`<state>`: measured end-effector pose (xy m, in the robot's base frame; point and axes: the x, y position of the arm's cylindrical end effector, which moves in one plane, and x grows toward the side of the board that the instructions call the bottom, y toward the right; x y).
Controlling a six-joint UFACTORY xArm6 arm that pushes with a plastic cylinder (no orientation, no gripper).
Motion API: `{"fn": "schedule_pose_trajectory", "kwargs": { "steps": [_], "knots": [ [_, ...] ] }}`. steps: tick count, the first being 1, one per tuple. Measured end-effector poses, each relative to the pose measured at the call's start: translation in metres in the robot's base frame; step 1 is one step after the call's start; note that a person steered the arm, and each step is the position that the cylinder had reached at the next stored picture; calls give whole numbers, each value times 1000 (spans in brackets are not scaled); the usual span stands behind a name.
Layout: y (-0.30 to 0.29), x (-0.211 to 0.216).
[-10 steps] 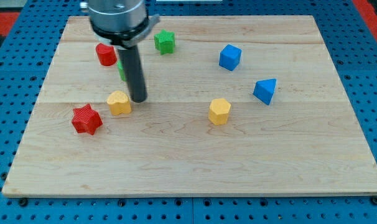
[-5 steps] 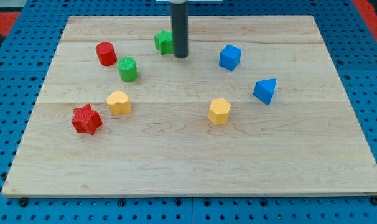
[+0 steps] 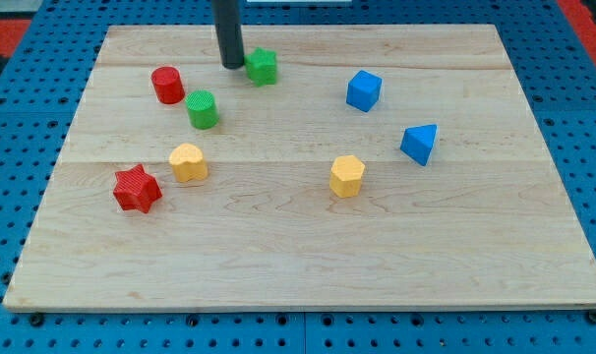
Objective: Push the green star towards the center
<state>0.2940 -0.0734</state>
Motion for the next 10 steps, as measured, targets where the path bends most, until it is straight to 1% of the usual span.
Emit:
{"fn": "schedule_pose_trajectory", "kwargs": {
  "steps": [1,2,3,4,5,6,7,8,9,10],
  "knots": [
    [6,-23],
    [36,-43],
    [58,-19],
    [57,25],
    [57,34],
    [59,18],
    [42,8],
    [28,35],
    [34,38],
    [18,-11]
  ]
}}
